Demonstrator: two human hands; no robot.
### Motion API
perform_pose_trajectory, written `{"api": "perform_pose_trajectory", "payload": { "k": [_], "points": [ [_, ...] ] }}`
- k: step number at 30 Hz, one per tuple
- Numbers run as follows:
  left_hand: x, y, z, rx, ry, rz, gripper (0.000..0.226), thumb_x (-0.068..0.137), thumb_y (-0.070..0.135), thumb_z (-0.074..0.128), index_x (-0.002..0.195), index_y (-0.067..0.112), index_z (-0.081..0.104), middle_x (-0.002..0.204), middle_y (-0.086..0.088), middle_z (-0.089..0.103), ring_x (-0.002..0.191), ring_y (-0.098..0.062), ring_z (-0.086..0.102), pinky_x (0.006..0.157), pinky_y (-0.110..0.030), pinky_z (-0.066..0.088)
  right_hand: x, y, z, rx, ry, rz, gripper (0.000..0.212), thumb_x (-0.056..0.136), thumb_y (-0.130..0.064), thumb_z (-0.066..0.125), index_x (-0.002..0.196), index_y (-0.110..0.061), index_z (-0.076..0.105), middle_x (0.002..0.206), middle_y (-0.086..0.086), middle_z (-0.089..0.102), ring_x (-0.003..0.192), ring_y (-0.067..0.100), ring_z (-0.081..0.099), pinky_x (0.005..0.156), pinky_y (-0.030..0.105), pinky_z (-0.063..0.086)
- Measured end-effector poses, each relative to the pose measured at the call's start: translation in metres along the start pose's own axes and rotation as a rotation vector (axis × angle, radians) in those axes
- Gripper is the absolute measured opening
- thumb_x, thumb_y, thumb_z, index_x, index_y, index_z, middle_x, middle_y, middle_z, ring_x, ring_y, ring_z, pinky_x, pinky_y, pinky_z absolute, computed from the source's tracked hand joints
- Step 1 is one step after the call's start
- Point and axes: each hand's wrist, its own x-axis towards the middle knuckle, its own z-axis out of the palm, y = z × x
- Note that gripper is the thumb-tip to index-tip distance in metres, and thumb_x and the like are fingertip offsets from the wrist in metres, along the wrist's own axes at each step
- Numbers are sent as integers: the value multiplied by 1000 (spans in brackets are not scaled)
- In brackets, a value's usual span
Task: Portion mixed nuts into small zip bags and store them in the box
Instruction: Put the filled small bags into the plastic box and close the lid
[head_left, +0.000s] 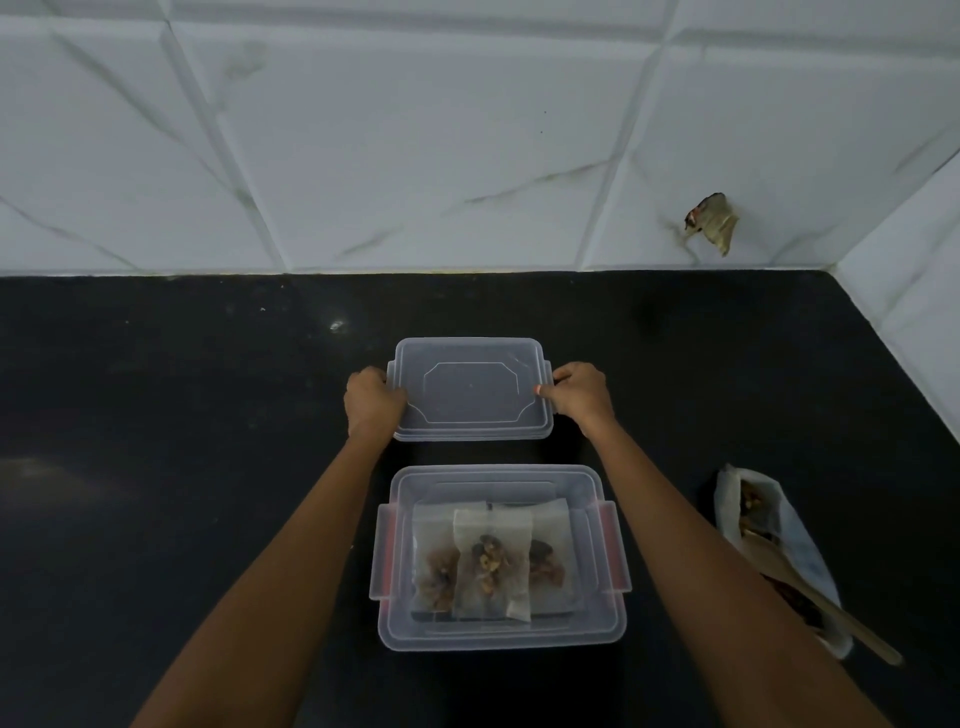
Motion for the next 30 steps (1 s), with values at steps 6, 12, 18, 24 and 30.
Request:
{"api": "perform_pose_trajectory", "payload": {
  "k": [6, 12, 18, 24, 30],
  "points": [
    [-27, 21, -31, -132, 53, 143, 33, 84, 2, 60, 116, -3, 56, 108, -17, 61, 93, -24, 58, 78, -29, 46, -22, -11, -26, 86, 67, -93, 22, 82, -14, 67, 98, 1, 64, 101, 17, 66, 93, 29, 63, 86, 44, 52],
    [-70, 36, -63, -169, 95, 239, 32, 84, 8, 63, 115, 0, 58, 102, -9, 61, 87, -17, 55, 76, -27, 45, -57, -15, -56, 173, 108, -152, 28, 79, -14, 69, 105, -5, 63, 101, 9, 65, 91, 22, 63, 85, 42, 53],
    [-124, 20, -74, -182, 107, 216, 30, 84, 12, 63, 112, 4, 58, 93, 0, 57, 84, -15, 55, 72, -27, 44, -110, 10, -65, 194, 102, -158, 29, 81, -16, 68, 108, -8, 61, 94, 1, 61, 89, 17, 60, 85, 37, 53],
    [-166, -13, -65, -126, 72, 229, 30, 86, 14, 63, 113, 7, 56, 95, 0, 57, 76, -8, 54, 57, -13, 39, -149, 45, -56, 159, 84, -94, 29, 82, -20, 67, 109, -14, 59, 92, -4, 59, 83, 9, 56, 75, 27, 47],
    [-184, -42, -52, -77, 58, 211, 28, 85, 16, 63, 112, 9, 57, 108, -6, 61, 87, -14, 58, 66, -19, 46, -173, 65, -44, 123, 85, -64, 25, 84, -19, 65, 108, -14, 59, 98, 0, 61, 81, 10, 54, 73, 26, 44]
  ]
}}
